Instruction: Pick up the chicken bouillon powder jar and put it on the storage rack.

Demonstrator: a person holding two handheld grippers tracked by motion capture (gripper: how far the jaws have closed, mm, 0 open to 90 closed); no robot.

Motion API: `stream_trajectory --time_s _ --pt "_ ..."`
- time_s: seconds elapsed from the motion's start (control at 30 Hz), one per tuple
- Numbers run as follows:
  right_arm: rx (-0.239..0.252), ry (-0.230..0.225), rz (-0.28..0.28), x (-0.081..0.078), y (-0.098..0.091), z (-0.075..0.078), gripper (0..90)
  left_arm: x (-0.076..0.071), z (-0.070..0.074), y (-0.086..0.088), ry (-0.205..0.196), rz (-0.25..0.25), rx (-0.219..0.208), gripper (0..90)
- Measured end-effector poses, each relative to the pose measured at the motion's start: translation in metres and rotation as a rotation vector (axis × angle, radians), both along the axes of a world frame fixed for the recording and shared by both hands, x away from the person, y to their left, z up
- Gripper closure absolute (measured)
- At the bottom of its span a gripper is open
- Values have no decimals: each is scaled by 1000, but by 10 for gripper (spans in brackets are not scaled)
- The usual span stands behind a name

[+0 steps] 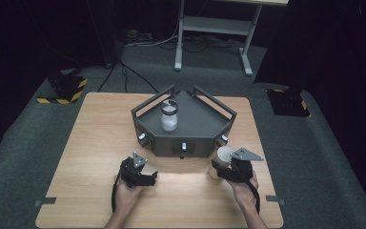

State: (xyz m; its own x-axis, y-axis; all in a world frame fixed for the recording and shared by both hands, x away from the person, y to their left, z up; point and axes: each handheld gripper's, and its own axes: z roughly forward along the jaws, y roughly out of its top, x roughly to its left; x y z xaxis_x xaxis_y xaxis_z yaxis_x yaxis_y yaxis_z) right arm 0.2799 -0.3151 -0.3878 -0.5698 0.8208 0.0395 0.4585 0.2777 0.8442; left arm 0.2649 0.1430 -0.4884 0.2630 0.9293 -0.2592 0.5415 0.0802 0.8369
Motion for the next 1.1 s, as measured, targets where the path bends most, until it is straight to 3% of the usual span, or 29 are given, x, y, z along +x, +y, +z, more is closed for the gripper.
stream_trajectory --time_s 0.57,1.1 --pt "31 1 46 7 -7 27 340 0 0 0 1 0 1 80" --pt "21 -1 77 19 -4 58 341 0 0 0 1 0 1 81"
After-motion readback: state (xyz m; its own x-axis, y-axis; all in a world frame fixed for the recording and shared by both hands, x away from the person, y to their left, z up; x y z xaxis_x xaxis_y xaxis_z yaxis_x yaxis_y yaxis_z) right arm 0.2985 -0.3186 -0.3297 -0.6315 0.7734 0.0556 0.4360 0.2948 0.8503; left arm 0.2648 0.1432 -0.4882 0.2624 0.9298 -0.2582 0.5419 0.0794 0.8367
